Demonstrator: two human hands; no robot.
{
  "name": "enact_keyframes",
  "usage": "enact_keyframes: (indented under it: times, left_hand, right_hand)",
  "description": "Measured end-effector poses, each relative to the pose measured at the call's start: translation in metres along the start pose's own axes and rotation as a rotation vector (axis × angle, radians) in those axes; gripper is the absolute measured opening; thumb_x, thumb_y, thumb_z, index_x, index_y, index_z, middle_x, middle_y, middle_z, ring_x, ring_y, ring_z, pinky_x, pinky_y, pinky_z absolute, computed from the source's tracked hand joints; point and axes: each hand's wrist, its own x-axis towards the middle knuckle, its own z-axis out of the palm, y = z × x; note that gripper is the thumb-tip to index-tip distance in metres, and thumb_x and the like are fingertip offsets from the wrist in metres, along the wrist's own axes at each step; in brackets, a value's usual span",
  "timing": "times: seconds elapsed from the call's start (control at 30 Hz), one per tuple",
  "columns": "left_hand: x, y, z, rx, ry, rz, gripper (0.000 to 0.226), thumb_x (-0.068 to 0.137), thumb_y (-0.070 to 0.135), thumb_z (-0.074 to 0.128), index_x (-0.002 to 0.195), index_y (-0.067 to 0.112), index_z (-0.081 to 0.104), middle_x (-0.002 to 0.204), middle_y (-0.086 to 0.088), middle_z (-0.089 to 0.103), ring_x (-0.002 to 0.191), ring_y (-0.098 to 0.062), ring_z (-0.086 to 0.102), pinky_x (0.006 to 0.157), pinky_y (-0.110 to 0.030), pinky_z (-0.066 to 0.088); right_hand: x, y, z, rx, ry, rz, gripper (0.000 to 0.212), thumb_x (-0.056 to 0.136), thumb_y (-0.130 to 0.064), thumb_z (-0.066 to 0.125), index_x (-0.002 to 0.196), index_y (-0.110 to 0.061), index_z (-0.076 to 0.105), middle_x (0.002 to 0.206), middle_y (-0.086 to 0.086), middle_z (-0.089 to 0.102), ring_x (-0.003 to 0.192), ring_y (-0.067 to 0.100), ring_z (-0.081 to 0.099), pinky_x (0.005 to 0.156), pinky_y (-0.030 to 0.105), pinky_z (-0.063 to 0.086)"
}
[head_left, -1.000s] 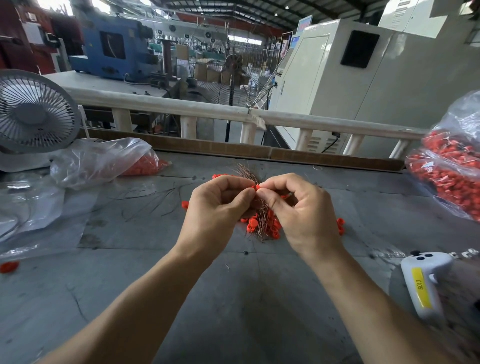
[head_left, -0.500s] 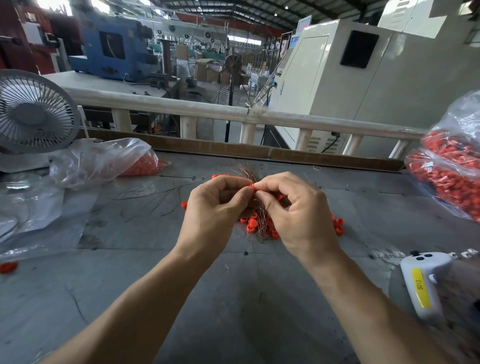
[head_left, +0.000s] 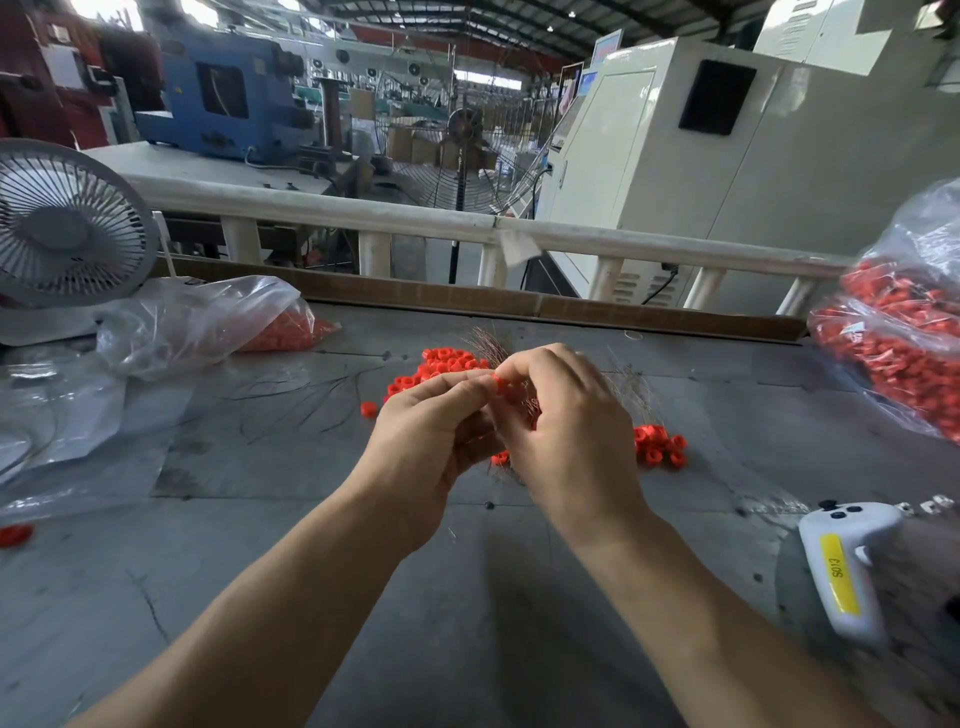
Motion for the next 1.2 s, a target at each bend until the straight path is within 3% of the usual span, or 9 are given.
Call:
enact_keyframes:
  times: [0.13,0.3,0.5,0.7,0.83,0.9,1.03,1.2]
  left_hand:
    - [0.000,0.000,0.002,-0.055,0.004,-0.039,0.027,0.097,0.011,0.064,0.116,-0.008,0.066,0.094,-0.019,0.054,0.078,-0.024,0.057,0.067,-0.028,0.059]
    - [-0.001,0.002,0.003,-0.071,-0.015,-0.052,0.011,0.096,0.008,0.063,0.102,0.002,0.069,0.081,-0.012,0.058,0.067,-0.018,0.060,0.061,-0.025,0.057]
    - [-0.003,0.006,0.005,-0.073,-0.064,-0.075,0.015,0.098,0.012,0.059,0.106,0.001,0.065,0.089,-0.016,0.057,0.072,-0.020,0.061,0.066,-0.027,0.059]
    - [-0.001,0.007,0.001,0.000,-0.046,-0.035,0.013,0.099,0.010,0.058,0.103,0.003,0.068,0.083,-0.011,0.066,0.072,-0.019,0.064,0.067,-0.030,0.059]
    - [0.000,0.008,-0.003,-0.008,-0.040,-0.011,0.010,0.098,0.010,0.062,0.102,0.005,0.070,0.085,-0.010,0.069,0.072,-0.018,0.065,0.073,-0.033,0.059]
    - [0.000,0.007,-0.003,-0.015,-0.036,-0.003,0.013,0.096,0.010,0.063,0.105,0.004,0.071,0.087,-0.011,0.070,0.073,-0.018,0.066,0.074,-0.033,0.060]
    - [0.002,0.006,-0.006,0.032,0.003,0.020,0.018,0.097,0.008,0.061,0.108,-0.001,0.072,0.095,-0.018,0.071,0.083,-0.025,0.067,0.077,-0.036,0.060]
    - [0.001,0.007,-0.005,0.048,0.012,0.034,0.022,0.098,0.012,0.062,0.110,-0.003,0.073,0.097,-0.018,0.071,0.086,-0.027,0.067,0.078,-0.036,0.060]
  right_hand:
    - [0.000,0.001,0.001,-0.044,0.049,-0.027,0.007,0.088,-0.016,0.076,0.093,-0.016,0.071,0.093,-0.004,0.069,0.092,0.020,0.062,0.075,0.034,0.051]
    - [0.000,0.001,0.000,-0.071,0.032,-0.079,0.008,0.085,-0.008,0.073,0.090,-0.015,0.071,0.091,-0.004,0.068,0.090,0.021,0.060,0.073,0.036,0.051]
    - [0.002,0.003,-0.002,-0.063,0.083,-0.103,0.011,0.081,0.000,0.073,0.085,-0.010,0.070,0.085,0.001,0.067,0.084,0.025,0.059,0.073,0.038,0.051]
    - [0.004,0.001,-0.004,-0.086,0.054,-0.144,0.003,0.086,-0.009,0.069,0.087,-0.011,0.070,0.087,0.000,0.067,0.085,0.025,0.057,0.074,0.038,0.049]
    - [0.005,0.000,-0.005,-0.127,0.021,-0.129,0.009,0.090,-0.017,0.074,0.098,-0.019,0.074,0.092,-0.003,0.062,0.084,0.019,0.060,0.064,0.028,0.048]
    - [0.004,0.001,-0.005,-0.121,0.005,-0.133,0.011,0.092,-0.019,0.073,0.102,-0.020,0.072,0.089,-0.004,0.062,0.078,0.019,0.062,0.059,0.032,0.051]
    - [0.001,0.000,-0.005,-0.076,-0.025,-0.135,0.015,0.094,-0.021,0.073,0.109,-0.019,0.072,0.095,-0.004,0.067,0.087,0.016,0.064,0.069,0.030,0.052]
    - [0.002,0.002,-0.004,0.044,-0.069,-0.075,0.014,0.097,-0.016,0.070,0.111,-0.015,0.072,0.102,-0.001,0.069,0.095,0.019,0.066,0.080,0.038,0.054]
